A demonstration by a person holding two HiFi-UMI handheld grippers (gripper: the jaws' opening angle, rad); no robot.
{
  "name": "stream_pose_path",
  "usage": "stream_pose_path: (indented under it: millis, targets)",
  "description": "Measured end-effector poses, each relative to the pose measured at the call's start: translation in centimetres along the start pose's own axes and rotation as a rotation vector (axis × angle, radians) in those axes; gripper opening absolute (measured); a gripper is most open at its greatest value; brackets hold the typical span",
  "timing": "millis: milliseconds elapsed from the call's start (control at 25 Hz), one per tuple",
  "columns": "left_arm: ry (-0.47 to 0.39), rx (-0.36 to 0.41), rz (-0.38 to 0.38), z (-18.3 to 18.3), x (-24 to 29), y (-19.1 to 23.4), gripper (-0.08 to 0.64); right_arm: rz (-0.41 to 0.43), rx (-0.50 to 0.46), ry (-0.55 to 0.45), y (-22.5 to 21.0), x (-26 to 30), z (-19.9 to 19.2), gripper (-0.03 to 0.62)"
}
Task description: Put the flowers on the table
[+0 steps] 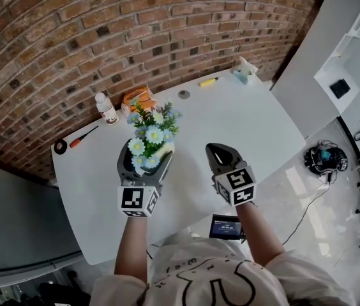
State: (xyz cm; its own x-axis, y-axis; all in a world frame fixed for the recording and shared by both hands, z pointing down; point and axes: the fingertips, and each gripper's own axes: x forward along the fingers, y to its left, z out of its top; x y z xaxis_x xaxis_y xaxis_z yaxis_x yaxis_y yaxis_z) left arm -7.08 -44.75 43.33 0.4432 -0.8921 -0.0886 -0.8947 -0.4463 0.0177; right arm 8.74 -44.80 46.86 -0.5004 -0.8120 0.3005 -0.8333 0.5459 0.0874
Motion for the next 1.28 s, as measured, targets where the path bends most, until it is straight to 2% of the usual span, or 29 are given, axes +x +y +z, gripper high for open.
stream_pose_path:
  millis: [240,840,1280]
  targets:
    - [0.02,-0.011,-0.032,-2.9,1.3,0.0,0.505,0.021,0.077,0.053,0.9,2.5,-3.3,0.02]
    - [0.096,-0.034,-0.08,-10.0,3.5,0.7,0.505,0.023,0.093,0.098,1.5,6.8,-6.7,0.02]
    - [0.221,0.027,-0.156,-14.8,4.2,-0.1,0.505,0.008,0.129,0.138,1.0,7.6,-8.6,0.02]
